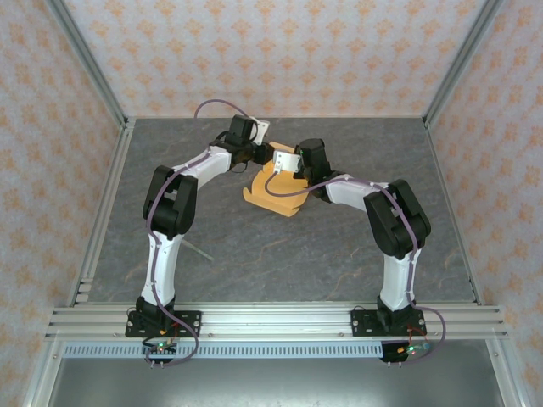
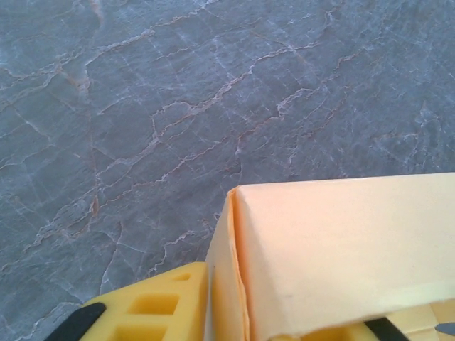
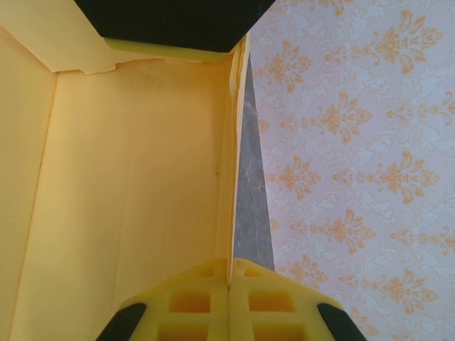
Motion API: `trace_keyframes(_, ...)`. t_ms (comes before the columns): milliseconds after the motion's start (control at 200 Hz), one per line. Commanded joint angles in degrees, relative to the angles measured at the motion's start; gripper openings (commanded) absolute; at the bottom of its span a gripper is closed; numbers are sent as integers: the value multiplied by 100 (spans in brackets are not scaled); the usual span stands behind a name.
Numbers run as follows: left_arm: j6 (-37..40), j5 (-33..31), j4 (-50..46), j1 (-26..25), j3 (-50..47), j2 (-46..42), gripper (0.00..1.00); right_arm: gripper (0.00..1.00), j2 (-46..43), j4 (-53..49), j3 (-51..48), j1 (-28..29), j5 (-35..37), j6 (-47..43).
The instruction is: Fold the paper box
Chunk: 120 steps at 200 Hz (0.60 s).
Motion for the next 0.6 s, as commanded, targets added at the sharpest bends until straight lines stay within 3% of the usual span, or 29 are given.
trace_keyframes(0,73,-27,72,53,141,122,20,0,-161,-300,121,-28,80,90)
trace_keyframes(355,182,-202,-43,52,56,139,24,0,-186,-318,146,-22,97,81)
trace_keyframes(596,174,-165,-36,49,98,144,17,0,-184,-327,139,-30,101,89)
